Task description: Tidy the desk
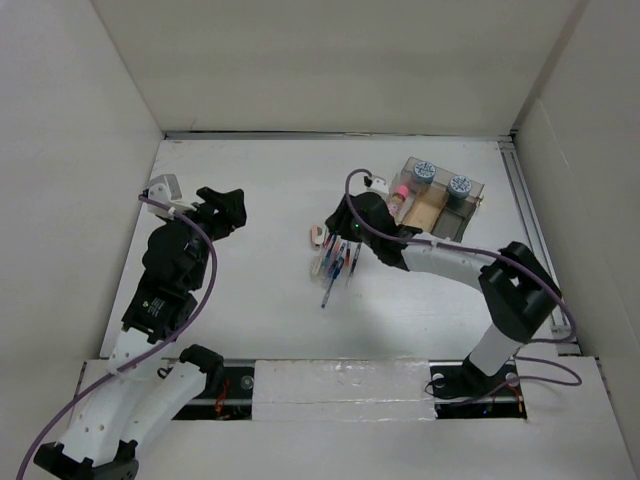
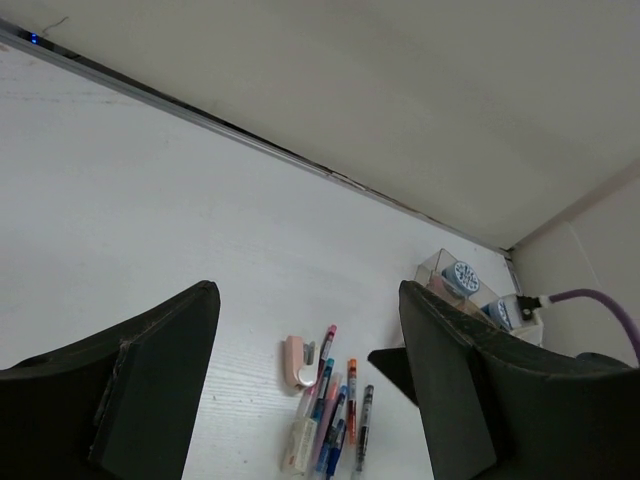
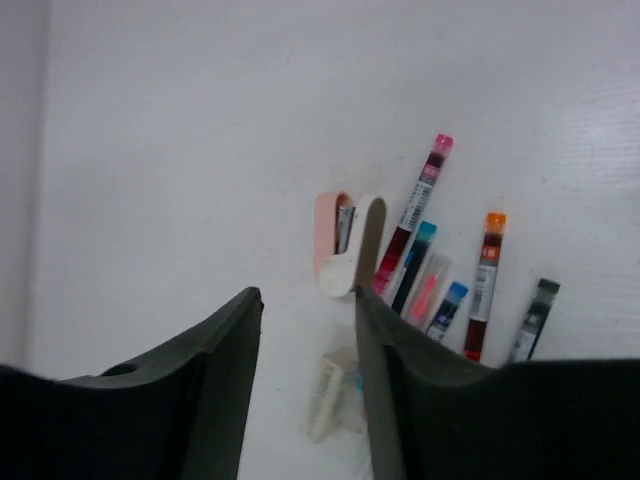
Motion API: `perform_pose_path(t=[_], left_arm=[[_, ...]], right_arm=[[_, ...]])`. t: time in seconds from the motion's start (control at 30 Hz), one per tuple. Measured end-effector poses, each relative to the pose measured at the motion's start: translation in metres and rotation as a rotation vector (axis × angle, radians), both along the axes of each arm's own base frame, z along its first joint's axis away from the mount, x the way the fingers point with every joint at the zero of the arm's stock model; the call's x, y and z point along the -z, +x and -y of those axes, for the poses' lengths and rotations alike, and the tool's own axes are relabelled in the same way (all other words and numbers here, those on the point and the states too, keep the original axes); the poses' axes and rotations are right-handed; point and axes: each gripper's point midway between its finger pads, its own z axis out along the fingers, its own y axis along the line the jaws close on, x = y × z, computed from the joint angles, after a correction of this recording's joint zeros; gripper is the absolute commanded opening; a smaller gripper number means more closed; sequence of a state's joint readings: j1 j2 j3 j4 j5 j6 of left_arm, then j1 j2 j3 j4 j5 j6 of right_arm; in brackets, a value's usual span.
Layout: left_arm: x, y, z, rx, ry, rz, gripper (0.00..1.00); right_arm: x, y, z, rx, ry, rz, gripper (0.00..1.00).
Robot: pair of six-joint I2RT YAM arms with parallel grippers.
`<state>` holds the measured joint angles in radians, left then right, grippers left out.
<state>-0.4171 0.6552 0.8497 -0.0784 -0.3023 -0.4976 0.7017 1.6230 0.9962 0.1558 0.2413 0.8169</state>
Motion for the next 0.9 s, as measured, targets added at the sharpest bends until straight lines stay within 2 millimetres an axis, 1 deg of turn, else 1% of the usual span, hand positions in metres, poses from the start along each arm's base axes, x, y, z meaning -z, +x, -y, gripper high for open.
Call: perform_pose_path(t=[0.03,0.1,0.17,0.23,0.33,0.43,0.47,0.5,0.67,0.9], left_arm=[[0.001,0.001,0.000,0.000,0.001,-0.003,0.69],[0.001,0.001,0.000,0.000,0.001,-0.003,0.69],[0.001,0.001,0.000,0.000,0.001,-0.002,0.69],[0.001,0.001,0.000,0.000,0.001,-0.003,0.69],[0.000,0.000,0.000,0.000,0.001,-0.001,0.69],[-0.001,-0.001,0.000,0.000,-0.001,0.003,0.69],[-0.001,-0.001,0.000,0.000,-0.001,0.004,0.69],[-0.002,-0.002,-0.001,0.000,-0.003,0.007,0.69],[-0.005,-0.004,-0.001,0.001,-0.007,0.016,0.69],[-0.004,-0.004,0.000,0.007,-0.006,0.015,0.69]], right_arm=[[0.005,-0.003,-0.011,-0.025,-0.017,-0.006,0.60],[0.013,-0.002,-0.030,-0.056,-0.064,-0.010,0.72],[0.020,0.004,-0.051,-0.077,-0.107,-0.012,0.74],[0.028,0.010,-0.066,-0.088,-0.150,-0.016,0.73],[0.043,0.014,-0.079,-0.093,-0.213,-0.024,0.70],[0.058,0.016,-0.080,-0.076,-0.277,-0.039,0.67],[0.063,0.017,-0.078,-0.064,-0.296,-0.044,0.67],[0.071,0.016,-0.069,-0.038,-0.337,-0.057,0.64],[0.071,0.020,-0.058,0.021,-0.379,-0.045,0.63],[0.072,0.021,-0.054,0.045,-0.398,-0.035,0.63]])
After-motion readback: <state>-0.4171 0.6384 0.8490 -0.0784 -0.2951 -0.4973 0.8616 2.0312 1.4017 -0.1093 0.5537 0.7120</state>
